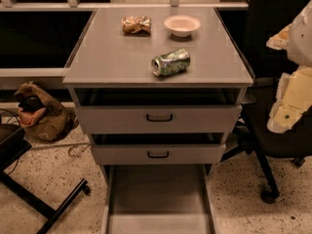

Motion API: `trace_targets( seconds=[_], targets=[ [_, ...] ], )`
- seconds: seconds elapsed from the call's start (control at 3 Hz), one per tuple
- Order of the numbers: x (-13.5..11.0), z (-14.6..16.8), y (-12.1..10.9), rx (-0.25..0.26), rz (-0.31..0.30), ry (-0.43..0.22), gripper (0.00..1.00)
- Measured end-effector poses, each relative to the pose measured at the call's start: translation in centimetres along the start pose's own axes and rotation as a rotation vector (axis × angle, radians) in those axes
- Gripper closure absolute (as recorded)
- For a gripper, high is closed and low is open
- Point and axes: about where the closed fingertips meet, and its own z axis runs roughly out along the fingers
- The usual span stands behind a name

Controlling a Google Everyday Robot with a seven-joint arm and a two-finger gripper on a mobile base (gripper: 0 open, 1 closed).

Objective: Place green can into bottom drawer

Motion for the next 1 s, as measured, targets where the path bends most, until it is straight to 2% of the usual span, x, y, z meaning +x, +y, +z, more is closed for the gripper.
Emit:
trace_targets(
  seconds=[0.33,0.67,1.0],
  targets=[
    [-0.1,0.0,-0.2,0.006,-0.001,-0.005,0.0],
    [-1.5,2.6,-2.9,0.016,-0.015,-0.03,0.0],
    [-4.1,7.3,-6.8,0.016,-0.046,-0.05,0.0]
  ],
)
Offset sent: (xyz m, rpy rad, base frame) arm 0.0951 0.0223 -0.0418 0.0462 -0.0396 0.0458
